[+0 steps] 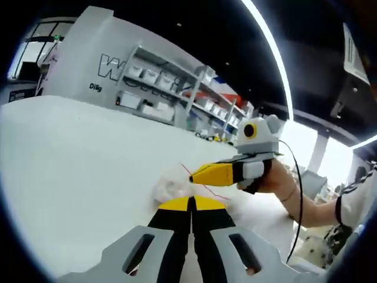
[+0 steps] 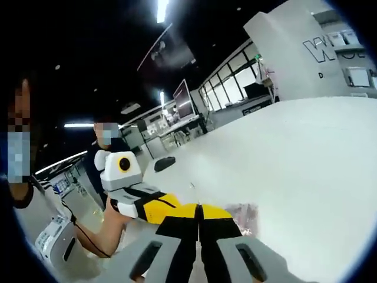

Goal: Open the resealable bag by pulling the two sides of the seal apart until the entire bag opening is separated and visibly accessible.

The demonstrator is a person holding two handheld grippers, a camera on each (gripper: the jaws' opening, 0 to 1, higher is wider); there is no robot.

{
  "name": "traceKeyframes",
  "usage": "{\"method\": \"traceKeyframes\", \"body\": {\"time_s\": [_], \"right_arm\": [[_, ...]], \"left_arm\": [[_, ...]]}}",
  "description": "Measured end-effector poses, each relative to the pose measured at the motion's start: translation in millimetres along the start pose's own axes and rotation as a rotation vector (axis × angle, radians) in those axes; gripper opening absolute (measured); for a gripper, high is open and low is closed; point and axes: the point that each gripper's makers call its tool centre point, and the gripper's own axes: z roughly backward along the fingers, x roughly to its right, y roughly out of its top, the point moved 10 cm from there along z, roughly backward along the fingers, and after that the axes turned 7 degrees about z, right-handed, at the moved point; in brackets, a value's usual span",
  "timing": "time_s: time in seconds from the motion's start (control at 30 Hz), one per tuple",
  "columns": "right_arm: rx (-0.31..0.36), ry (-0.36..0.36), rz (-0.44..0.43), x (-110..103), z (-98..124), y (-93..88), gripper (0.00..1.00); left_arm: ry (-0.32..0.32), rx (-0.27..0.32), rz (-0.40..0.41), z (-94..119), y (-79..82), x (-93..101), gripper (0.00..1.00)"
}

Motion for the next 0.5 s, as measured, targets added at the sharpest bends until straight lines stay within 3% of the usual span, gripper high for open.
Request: {"method": "traceKeyframes", "body": {"time_s": [0.5], "right_arm": [[-0.028, -0.034, 0.092, -4.6, 2.5, 1.7, 0.0]], "left_arm": [[0.041, -0.024, -0.089, 0.5, 3.2, 1.5, 0.0]]}}
